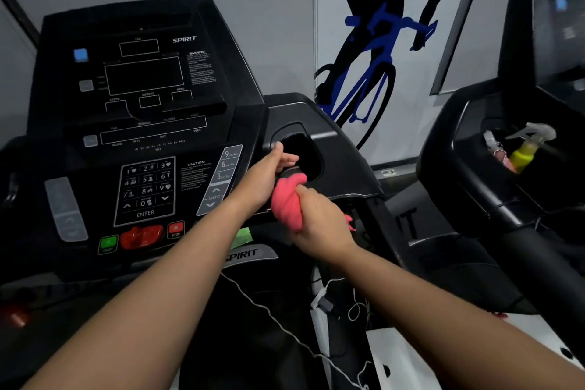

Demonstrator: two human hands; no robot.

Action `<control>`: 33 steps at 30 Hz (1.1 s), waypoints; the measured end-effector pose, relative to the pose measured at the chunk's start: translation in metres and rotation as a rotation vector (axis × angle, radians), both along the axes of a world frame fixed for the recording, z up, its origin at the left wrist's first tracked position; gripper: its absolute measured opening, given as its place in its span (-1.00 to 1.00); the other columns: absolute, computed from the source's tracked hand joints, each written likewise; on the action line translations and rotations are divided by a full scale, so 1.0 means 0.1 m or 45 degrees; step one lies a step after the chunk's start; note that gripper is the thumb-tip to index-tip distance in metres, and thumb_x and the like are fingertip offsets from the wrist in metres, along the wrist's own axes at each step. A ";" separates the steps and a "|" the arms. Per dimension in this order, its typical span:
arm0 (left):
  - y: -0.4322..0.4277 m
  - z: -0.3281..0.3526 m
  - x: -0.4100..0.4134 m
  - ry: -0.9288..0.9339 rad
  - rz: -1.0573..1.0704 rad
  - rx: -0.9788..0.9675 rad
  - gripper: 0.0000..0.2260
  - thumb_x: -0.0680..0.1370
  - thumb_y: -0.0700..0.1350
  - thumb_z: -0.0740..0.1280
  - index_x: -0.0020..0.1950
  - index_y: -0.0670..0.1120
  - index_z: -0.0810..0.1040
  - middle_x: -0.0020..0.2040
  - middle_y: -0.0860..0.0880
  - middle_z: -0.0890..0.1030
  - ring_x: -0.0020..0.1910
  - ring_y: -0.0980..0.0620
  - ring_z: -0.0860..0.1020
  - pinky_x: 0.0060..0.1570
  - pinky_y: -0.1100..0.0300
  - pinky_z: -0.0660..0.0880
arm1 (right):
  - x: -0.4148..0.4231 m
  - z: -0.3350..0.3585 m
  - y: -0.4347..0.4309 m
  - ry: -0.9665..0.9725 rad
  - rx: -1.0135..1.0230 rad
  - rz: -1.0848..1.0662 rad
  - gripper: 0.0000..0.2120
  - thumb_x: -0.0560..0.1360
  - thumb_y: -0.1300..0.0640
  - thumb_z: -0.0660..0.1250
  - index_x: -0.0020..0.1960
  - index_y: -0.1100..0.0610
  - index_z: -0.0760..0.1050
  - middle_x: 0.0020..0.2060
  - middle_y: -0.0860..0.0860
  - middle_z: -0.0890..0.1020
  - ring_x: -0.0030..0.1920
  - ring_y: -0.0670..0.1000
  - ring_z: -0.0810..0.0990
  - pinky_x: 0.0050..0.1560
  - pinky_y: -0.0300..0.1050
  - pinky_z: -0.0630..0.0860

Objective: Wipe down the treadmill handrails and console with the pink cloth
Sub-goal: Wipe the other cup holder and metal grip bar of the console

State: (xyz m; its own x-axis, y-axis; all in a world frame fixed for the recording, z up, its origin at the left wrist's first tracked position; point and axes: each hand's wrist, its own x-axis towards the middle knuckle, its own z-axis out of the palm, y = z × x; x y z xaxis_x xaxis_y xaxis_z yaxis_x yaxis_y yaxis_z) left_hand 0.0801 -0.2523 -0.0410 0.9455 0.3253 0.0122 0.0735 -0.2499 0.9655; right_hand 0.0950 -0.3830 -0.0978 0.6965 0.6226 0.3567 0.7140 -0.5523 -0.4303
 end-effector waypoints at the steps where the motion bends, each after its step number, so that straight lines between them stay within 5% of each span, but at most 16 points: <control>1: 0.00 0.00 0.00 0.014 -0.002 0.023 -0.57 0.67 0.07 -0.04 0.06 -0.06 0.59 0.09 0.00 0.59 0.08 0.14 0.50 0.17 0.26 0.31 | 0.02 -0.02 -0.06 0.124 0.023 -0.005 -0.53 0.31 0.07 0.41 0.16 0.13 0.38 -0.02 0.05 0.57 -0.02 0.13 0.56 -0.13 -0.05 0.43; 5: -0.01 -0.01 0.01 0.013 0.039 0.027 -0.58 0.67 0.09 -0.04 0.05 -0.02 0.58 0.05 0.00 0.62 0.13 0.01 0.52 0.20 0.17 0.29 | 0.21 0.00 -0.19 0.784 0.039 0.135 -0.62 0.18 -0.01 0.48 -0.05 0.06 0.51 -0.20 -0.02 0.63 -0.20 0.01 0.59 -0.09 -0.08 0.51; 8: -0.01 -0.04 0.02 0.007 0.055 0.016 -0.59 0.66 0.11 -0.04 0.09 -0.01 0.55 0.02 0.03 0.63 0.18 -0.02 0.52 0.26 0.13 0.28 | 0.34 0.10 -0.23 1.271 0.077 0.339 -0.75 0.30 0.10 0.55 -0.11 0.13 0.56 -0.34 -0.07 0.63 -0.31 -0.12 0.58 -0.19 -0.21 0.49; 11: 0.00 -0.05 0.02 -0.019 0.087 0.037 -0.58 0.66 0.13 -0.06 0.18 -0.04 0.51 0.05 0.03 0.63 0.21 0.04 0.49 0.18 0.19 0.20 | 0.38 0.21 -0.20 1.421 0.014 0.414 -0.85 0.48 0.00 0.39 -0.09 0.08 0.53 -0.41 -0.15 0.63 -0.39 -0.24 0.58 -0.32 -0.38 0.45; 13: 0.01 -0.06 0.04 -0.068 0.111 0.029 -0.60 0.65 0.13 -0.05 0.15 -0.02 0.50 0.05 0.02 0.63 0.22 0.05 0.50 0.20 0.18 0.23 | 0.39 0.28 -0.13 1.480 0.038 0.413 -0.69 0.48 -0.16 0.30 0.00 0.07 0.54 -0.28 -0.12 0.68 -0.27 -0.17 0.64 -0.16 -0.29 0.51; 18: 0.02 -0.11 0.05 -0.150 0.165 0.016 -0.55 0.57 0.27 -0.01 0.11 0.03 0.52 0.11 0.04 0.61 0.19 0.10 0.51 0.32 0.07 0.35 | 0.34 0.49 0.28 1.310 0.202 0.282 -0.48 0.52 -0.36 0.06 0.39 -0.16 0.32 0.08 -0.10 0.56 0.04 -0.12 0.56 0.13 -0.17 0.43; 21: 0.04 -0.12 0.05 -0.196 0.168 0.058 -0.62 0.57 0.24 0.01 0.02 0.09 0.54 0.08 0.07 0.60 0.14 0.09 0.53 0.33 0.02 0.35 | 0.28 0.52 0.49 1.194 0.328 -0.030 -0.47 0.51 -0.27 0.07 0.14 0.10 0.55 -0.05 0.07 0.65 -0.02 0.06 0.61 0.13 0.04 0.50; 25: 0.06 -0.13 0.04 -0.181 0.154 0.054 -0.63 0.64 0.16 0.01 0.05 0.02 0.54 0.09 0.02 0.58 0.13 0.09 0.53 0.32 0.08 0.36 | 0.01 0.38 0.45 0.489 0.430 -0.305 -0.65 0.53 -0.09 0.03 -0.03 0.09 0.51 -0.19 0.07 0.63 -0.14 0.15 0.58 -0.14 -0.04 0.45; 29: 0.05 -0.13 0.06 -0.102 0.097 -0.021 -0.60 0.65 0.14 -0.02 0.08 -0.02 0.53 0.10 0.00 0.58 0.18 0.06 0.51 0.29 0.15 0.34 | -0.08 0.07 0.19 -0.073 0.110 -0.080 -0.45 0.37 -0.17 0.01 0.12 0.18 0.47 -0.12 0.11 0.55 -0.15 0.17 0.52 -0.16 0.02 0.42; 33: 0.07 -0.11 0.06 0.013 0.050 0.053 -0.68 0.64 0.13 0.01 0.14 0.00 0.46 0.09 0.04 0.58 0.17 0.03 0.50 0.18 0.20 0.29 | 0.00 0.00 -0.09 0.264 0.181 -0.120 -0.58 0.52 -0.17 0.02 -0.04 0.15 0.46 -0.17 0.13 0.61 -0.09 0.20 0.57 -0.12 -0.03 0.42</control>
